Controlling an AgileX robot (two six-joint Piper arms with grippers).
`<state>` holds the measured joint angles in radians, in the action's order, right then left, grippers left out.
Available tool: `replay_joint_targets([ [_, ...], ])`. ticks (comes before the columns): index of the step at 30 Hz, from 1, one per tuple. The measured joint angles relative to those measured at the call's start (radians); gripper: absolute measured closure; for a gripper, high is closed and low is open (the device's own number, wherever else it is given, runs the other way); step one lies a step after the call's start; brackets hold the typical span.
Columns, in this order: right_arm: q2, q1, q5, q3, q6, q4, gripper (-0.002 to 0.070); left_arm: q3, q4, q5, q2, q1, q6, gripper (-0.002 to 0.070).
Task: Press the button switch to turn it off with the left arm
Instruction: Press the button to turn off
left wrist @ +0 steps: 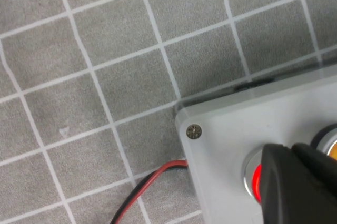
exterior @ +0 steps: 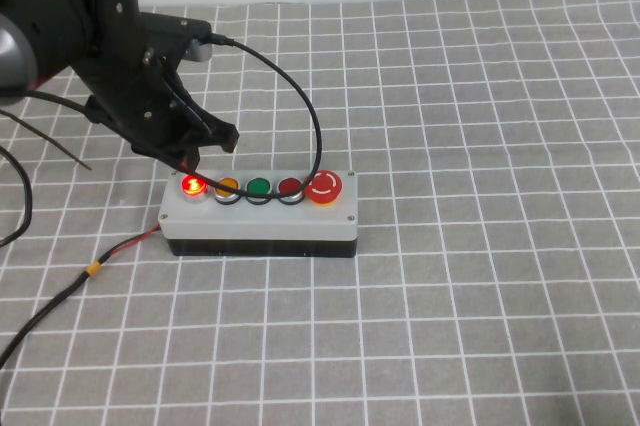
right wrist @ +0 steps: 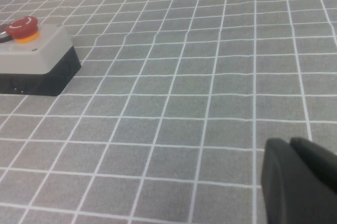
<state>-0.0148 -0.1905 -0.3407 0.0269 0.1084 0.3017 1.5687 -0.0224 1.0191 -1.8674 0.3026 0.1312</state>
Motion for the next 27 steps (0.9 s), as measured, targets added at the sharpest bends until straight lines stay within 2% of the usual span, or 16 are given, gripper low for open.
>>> replay_joint_targets([
  [27, 0.0, 0.0, 0.0, 0.0, 0.0, 0.0, 0.0694, 0.023, 0.0, 0.049, -0.051, 0.0, 0.0, 0.0678],
])
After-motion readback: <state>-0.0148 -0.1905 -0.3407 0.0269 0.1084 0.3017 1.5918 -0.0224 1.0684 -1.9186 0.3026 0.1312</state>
